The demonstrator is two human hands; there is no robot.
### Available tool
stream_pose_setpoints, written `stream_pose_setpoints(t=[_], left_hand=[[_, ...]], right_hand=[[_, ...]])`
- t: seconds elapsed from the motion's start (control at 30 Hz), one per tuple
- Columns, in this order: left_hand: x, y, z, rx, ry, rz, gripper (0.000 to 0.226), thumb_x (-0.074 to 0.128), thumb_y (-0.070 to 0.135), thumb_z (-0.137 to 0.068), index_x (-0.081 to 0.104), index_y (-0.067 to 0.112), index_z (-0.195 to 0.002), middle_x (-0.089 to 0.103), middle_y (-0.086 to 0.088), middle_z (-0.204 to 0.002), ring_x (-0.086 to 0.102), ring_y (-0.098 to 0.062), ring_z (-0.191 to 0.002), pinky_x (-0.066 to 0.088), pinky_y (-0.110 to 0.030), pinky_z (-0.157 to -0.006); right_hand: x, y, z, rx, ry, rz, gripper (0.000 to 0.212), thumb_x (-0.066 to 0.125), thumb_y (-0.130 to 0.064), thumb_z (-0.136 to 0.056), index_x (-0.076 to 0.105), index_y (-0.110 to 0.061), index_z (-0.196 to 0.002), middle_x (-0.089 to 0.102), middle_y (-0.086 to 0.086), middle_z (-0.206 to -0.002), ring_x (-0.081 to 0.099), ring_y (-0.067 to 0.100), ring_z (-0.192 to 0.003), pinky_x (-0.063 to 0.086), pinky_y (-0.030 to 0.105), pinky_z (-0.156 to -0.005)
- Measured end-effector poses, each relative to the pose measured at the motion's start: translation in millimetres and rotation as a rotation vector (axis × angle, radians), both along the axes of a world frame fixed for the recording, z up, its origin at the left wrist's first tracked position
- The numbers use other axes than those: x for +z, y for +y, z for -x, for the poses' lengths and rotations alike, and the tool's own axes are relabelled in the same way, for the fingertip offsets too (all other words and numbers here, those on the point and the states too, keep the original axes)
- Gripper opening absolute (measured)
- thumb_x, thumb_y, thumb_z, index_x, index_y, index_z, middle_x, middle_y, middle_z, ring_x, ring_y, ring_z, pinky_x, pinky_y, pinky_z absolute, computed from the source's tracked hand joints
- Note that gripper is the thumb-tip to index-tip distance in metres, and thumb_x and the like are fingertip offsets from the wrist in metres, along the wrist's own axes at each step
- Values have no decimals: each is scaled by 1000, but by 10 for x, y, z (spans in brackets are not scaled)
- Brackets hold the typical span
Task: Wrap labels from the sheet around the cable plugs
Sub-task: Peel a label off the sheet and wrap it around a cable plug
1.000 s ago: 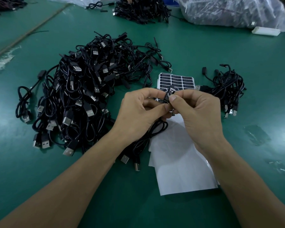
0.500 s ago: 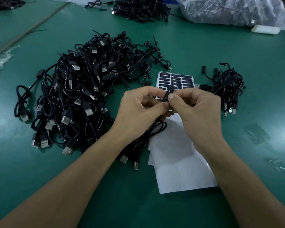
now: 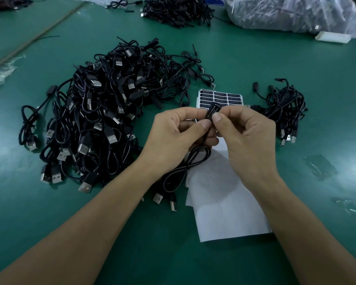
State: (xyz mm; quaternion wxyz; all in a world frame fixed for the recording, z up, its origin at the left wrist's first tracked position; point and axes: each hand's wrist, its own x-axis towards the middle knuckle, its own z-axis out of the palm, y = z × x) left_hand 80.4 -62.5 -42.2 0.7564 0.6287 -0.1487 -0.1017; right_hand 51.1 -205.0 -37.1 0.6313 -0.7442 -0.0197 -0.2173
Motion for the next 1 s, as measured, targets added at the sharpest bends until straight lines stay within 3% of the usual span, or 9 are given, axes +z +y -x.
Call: stream_pose_setpoints(t=[0.23,0.5,0.7,1.0], left_hand=[[-5,-12,3,2,-3,21,21,62,-3,-95,70,5,-113,77,-18,-84,76,-21,-73,61,-27,-67],[-4,-11,13,-6,-48,36,23,61,-5,-95,72,14,-104,78,-9,-82,77,-18,-76,60,-24,-68],[7,-16,28,-3,-58,48,30,62,-7,-93,72,21,-97,78,-2,-77,76,-15,-72,59,-22,-65],[-3,-30,26,25,-54,37,22,64,-9,-92,68,12,-98,76,-3,-71,75,-14,-66,59,-21,-63]], right_hand=[[8,-21,-5,43,22,-52,13,62,-1,-95,69,-5,-86,71,-8,-68,67,4,-60,54,16,-59],[-4,-66,-30,91,85,-94,13,61,-2,-96,70,1,-88,73,3,-72,72,15,-65,58,24,-64],[14,-77,-22,124,99,-95,17,61,-2,-96,71,-6,-84,73,2,-71,71,15,-65,59,26,-67],[-8,-76,-33,103,122,-110,13,63,-4,-95,73,-2,-87,75,7,-75,73,22,-69,60,29,-69]])
